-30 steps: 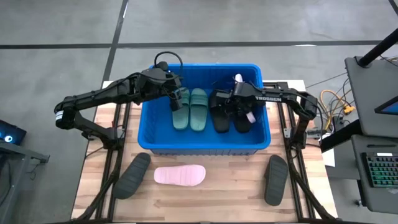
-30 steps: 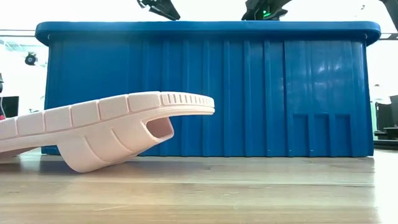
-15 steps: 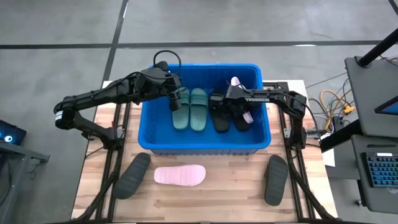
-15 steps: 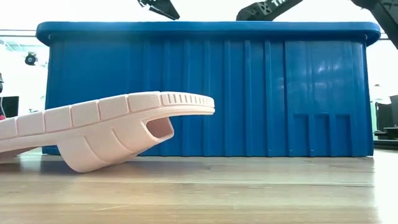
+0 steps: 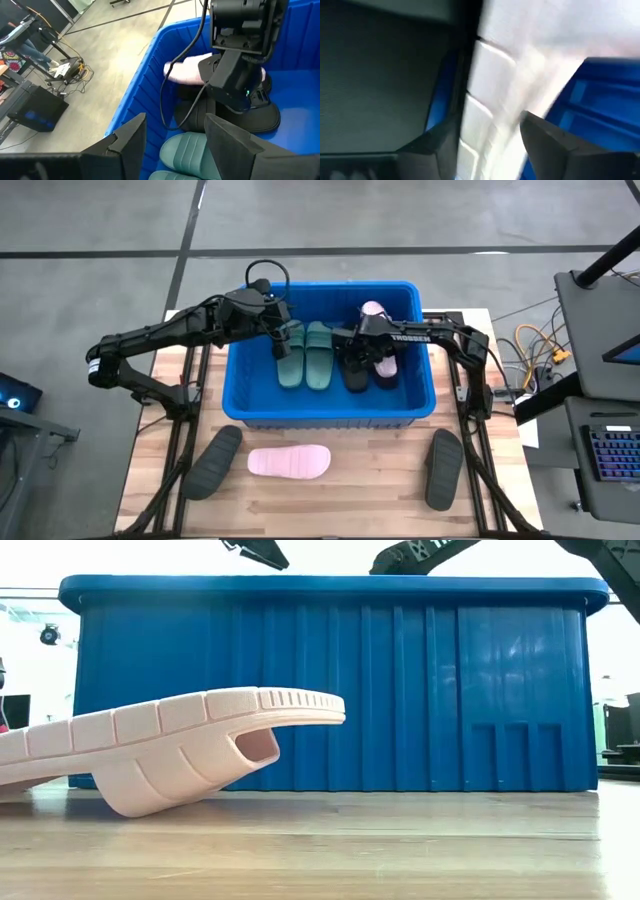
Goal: Pick and place slides into bin
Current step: Put the right pink slide into the bin
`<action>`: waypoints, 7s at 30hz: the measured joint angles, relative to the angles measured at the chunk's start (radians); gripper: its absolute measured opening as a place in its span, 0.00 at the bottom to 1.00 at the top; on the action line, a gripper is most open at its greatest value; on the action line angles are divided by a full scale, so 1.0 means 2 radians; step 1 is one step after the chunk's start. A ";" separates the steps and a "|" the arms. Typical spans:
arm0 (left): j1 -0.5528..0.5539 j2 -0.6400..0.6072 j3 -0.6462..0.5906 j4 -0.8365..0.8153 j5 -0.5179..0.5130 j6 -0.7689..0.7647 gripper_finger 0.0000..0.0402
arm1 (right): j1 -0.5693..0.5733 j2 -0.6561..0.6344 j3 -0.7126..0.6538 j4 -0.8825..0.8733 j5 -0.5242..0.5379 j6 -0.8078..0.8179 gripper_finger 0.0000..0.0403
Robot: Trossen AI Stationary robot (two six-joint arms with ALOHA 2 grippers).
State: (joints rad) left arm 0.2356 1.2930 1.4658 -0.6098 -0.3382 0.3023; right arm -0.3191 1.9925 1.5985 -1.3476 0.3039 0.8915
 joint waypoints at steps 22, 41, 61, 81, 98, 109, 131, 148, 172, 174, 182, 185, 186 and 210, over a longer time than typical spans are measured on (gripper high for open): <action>0.000 0.000 0.000 0.000 0.000 -0.002 0.46 | -0.004 -0.007 0.009 0.000 -0.036 -0.028 0.53; 0.000 0.000 0.000 0.000 0.000 -0.003 0.46 | -0.003 -0.009 0.009 0.024 -0.078 -0.079 0.61; 0.000 0.000 0.000 0.000 0.002 -0.003 0.46 | 0.001 -0.010 0.008 0.027 -0.091 -0.040 0.81; 0.000 0.002 0.000 -0.031 0.020 -0.006 0.46 | 0.017 -0.062 0.008 0.050 -0.115 -0.048 0.81; 0.000 0.003 -0.005 -0.056 0.026 -0.055 0.46 | 0.032 -0.067 0.009 0.159 -0.129 -0.054 0.81; 0.000 0.002 -0.006 -0.085 0.029 -0.092 0.46 | 0.038 -0.081 0.009 0.124 -0.088 -0.049 0.81; 0.000 0.000 -0.006 -0.080 0.028 -0.097 0.46 | 0.008 -0.114 -0.006 0.080 0.058 -0.550 0.81; 0.000 0.000 -0.006 -0.076 0.025 -0.097 0.46 | -0.009 -0.102 -0.083 0.158 0.093 -0.635 0.78; 0.000 0.000 -0.006 -0.065 0.025 -0.097 0.46 | -0.006 -0.102 -0.043 0.109 0.144 -0.454 0.03; 0.000 0.000 -0.006 -0.065 0.025 -0.097 0.46 | -0.004 -0.102 -0.043 0.103 0.156 -0.444 0.02; 0.000 0.000 -0.006 -0.053 0.025 -0.096 0.46 | -0.004 -0.102 -0.044 0.062 0.217 -0.445 0.02; 0.000 0.000 -0.006 -0.053 0.025 -0.096 0.46 | -0.004 -0.103 -0.043 0.051 0.217 -0.449 0.02; 0.000 0.000 -0.006 -0.053 0.025 -0.096 0.46 | -0.004 -0.103 -0.043 0.051 0.216 -0.453 0.02; 0.000 0.000 -0.006 -0.054 0.025 -0.096 0.46 | -0.010 -0.102 -0.111 0.070 0.228 -0.446 0.09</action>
State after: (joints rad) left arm 0.2352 1.2934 1.4532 -0.7181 -0.2882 0.1113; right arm -0.3398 1.7878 1.3774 -1.2086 0.7605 -0.0007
